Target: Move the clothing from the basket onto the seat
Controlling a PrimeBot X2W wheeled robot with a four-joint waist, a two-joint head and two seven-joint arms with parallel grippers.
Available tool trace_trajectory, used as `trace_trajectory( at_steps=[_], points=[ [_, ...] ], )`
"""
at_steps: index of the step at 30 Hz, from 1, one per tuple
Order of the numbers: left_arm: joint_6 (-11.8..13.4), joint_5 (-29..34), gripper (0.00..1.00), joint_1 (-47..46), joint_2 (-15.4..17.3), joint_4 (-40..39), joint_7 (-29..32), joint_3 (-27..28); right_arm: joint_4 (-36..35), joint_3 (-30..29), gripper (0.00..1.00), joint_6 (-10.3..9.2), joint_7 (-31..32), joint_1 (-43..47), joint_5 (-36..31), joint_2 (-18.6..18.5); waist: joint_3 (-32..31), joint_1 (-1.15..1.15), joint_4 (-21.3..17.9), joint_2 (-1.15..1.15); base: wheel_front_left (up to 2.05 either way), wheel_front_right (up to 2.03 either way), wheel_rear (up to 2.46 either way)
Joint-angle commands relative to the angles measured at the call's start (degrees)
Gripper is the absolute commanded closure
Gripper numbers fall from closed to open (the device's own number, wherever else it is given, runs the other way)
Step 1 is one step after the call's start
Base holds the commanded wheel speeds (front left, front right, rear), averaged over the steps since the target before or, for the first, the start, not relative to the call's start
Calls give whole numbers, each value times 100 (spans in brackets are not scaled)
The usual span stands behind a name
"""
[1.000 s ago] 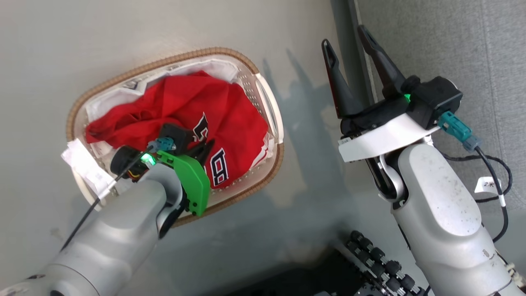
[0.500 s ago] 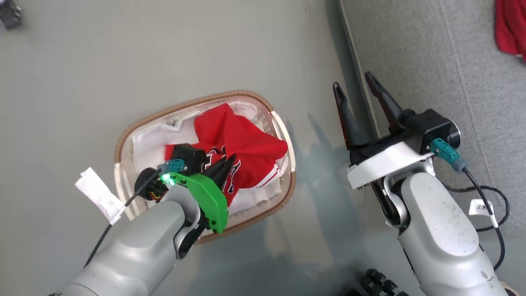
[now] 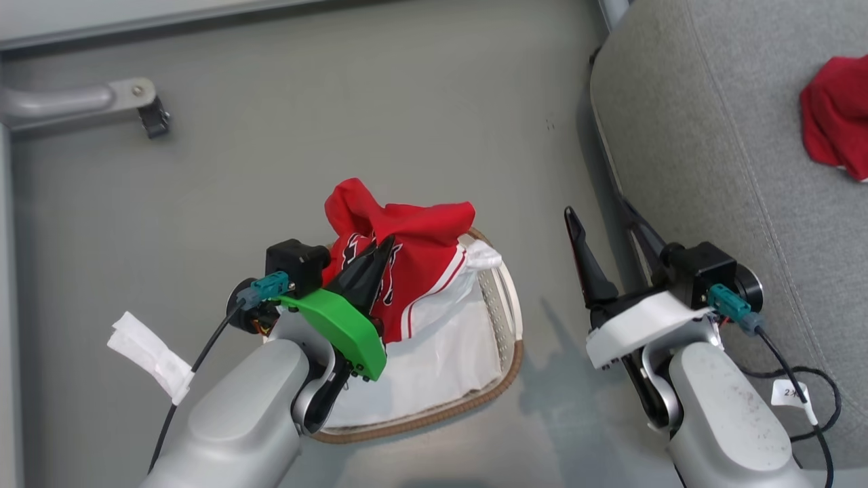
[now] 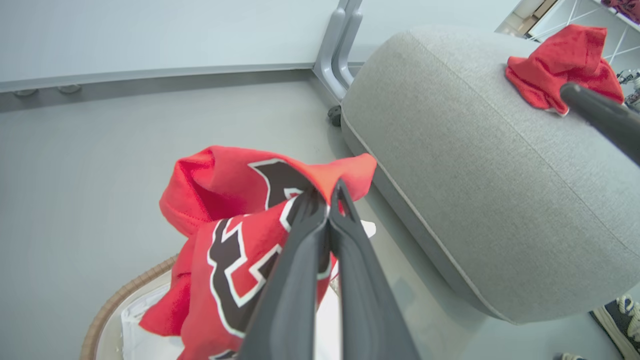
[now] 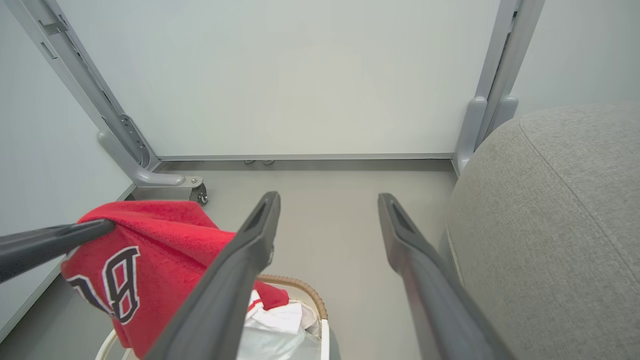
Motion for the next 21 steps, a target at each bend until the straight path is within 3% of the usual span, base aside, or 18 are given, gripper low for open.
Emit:
trace_trajectory(
  at_steps=[1, 8, 21],
  points=[
    [0, 161, 100, 154, -23, -112, -19, 152, 51, -2, 0, -8, -13, 144, -13, -24, -517, 1, 325, 0, 0, 0, 0],
    [0, 736, 100, 467, -180, -501, -18, 938, 142, -10, 0, -8, -13, 454, -7, -23, -955, 1, 453, 0, 0, 0, 0],
    [0, 1612, 100, 547, -322, -1569, -12, 1845, 234, 72, 0, -8, -13, 900, 60, -24, -1496, 1, 507, 0, 0, 0, 0]
  ],
)
